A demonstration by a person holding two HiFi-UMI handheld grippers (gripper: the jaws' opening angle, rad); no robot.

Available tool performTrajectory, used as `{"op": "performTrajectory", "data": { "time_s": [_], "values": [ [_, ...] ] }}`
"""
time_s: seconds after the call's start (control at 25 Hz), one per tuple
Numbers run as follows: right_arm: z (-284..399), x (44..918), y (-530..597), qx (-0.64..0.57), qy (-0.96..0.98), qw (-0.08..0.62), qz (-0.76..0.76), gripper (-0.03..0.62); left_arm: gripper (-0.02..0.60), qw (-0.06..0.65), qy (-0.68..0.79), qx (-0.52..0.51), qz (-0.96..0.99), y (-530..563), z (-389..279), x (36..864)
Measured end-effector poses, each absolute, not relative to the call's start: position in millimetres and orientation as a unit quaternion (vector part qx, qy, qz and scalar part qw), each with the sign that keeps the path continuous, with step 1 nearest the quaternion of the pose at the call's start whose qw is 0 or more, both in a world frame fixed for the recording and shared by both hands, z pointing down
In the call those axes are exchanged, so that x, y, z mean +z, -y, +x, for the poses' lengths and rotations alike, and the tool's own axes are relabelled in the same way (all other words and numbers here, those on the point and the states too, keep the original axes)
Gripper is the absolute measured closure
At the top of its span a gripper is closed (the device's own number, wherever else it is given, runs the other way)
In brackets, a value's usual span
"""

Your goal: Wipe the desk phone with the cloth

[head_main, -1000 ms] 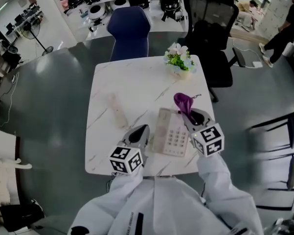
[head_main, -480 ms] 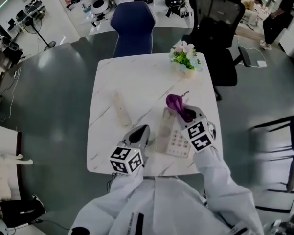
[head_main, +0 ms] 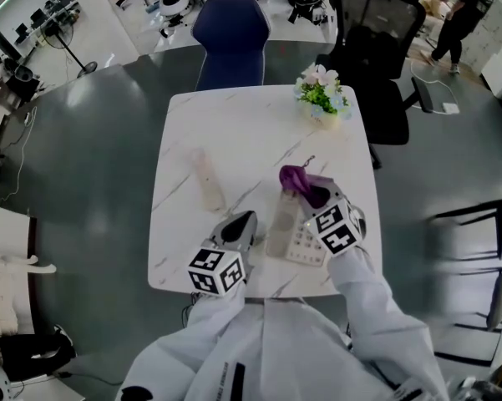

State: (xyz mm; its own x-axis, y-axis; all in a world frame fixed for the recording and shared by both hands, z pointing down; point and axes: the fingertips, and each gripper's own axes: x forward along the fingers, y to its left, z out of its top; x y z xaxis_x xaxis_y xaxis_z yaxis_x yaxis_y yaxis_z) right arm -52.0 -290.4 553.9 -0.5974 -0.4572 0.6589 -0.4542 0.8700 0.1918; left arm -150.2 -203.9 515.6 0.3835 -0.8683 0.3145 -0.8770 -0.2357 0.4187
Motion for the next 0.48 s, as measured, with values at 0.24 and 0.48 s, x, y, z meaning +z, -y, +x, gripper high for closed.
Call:
{"op": "performTrajectory", "data": {
  "time_s": [0.24, 0.48],
  "values": [
    [-54, 562, 288, 0.005, 0.893, 0.378, 0.246, 0.553, 0.584, 0.274, 0.555, 0.009, 0.786, 204, -149, 517],
    [-55, 569, 282, 0.011, 0.892, 0.388, 0.233, 0.553, 0.584, 0.275, 0.556, 0.009, 0.785, 199, -148, 518]
  ]
}}
